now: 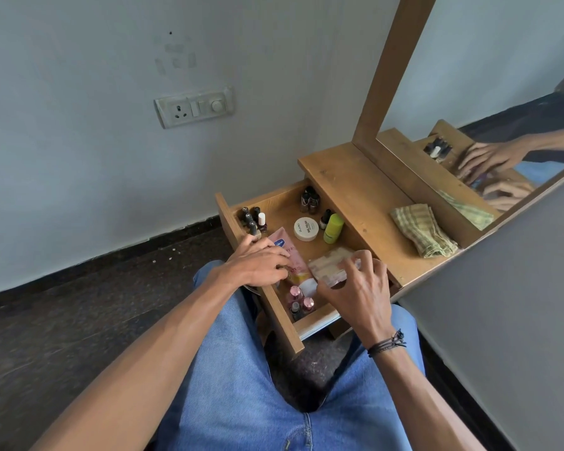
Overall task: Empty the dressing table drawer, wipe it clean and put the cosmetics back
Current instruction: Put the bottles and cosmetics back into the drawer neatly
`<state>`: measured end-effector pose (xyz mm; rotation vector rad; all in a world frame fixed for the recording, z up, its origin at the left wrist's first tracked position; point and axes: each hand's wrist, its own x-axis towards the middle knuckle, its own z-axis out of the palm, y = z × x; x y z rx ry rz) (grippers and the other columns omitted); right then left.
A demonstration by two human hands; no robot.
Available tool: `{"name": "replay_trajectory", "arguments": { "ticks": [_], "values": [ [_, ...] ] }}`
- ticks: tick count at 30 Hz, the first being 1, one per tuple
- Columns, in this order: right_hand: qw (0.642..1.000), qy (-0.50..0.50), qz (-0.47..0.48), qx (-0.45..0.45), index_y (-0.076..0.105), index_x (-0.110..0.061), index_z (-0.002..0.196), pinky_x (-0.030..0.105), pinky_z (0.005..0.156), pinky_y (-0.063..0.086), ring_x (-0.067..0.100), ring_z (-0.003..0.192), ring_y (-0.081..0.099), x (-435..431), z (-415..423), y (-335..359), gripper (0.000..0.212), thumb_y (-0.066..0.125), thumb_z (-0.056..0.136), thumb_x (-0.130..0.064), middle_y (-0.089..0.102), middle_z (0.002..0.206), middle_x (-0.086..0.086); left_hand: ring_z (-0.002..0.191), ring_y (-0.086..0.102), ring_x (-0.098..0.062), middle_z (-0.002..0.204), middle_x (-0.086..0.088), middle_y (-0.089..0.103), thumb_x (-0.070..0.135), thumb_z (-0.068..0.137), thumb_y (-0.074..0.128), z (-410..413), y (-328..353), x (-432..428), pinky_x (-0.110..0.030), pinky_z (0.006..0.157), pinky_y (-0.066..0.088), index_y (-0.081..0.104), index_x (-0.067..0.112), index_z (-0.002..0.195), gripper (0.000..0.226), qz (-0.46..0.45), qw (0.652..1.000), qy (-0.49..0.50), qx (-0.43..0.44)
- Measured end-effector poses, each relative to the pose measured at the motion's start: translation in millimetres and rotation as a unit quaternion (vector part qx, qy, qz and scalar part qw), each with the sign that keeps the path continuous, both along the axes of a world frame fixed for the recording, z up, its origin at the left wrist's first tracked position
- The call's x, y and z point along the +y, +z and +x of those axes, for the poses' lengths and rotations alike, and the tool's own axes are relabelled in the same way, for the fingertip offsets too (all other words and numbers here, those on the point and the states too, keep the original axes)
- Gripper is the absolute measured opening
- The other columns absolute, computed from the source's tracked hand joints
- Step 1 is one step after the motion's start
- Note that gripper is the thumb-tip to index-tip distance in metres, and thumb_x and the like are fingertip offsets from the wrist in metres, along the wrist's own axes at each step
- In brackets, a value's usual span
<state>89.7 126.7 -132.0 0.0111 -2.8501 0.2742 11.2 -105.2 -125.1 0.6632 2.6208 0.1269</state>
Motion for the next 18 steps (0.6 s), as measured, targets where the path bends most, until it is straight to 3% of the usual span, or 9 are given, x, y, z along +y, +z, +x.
{"name": "replay_trajectory", "arguments": {
  "ticks": [11,18],
  "values": [
    [0.990,-0.021,0.017,-0.138,0.058,-0.023,0.126,0.041,0.067,0.055,0.035,0.089,0.056,7,-2,7,0.067,0.065,0.077,-0.068,0.044,0.121,0.004,0.142,0.023,-0.005,0.155,0.028,0.034,0.048,0.095,0.027,0,1,1,-0.045,0.115,0.010,0.046,0.054,0.141,0.050,-0.004,1.000,0.006,0.006],
    [0.970,-0.010,0.104,-0.220,0.052,-0.024,0.135,0.038,0.077,0.056,0.032,0.099,0.059,1,-14,16,0.073,0.066,0.078,-0.069,0.046,0.127,0.006,0.138,0.027,-0.003,0.154,0.029,0.035,0.048,0.095,0.027,0,-1,1,-0.046,0.116,0.011,0.046,0.057,0.139,0.048,0.002,1.000,0.009,0.001]
  ]
}}
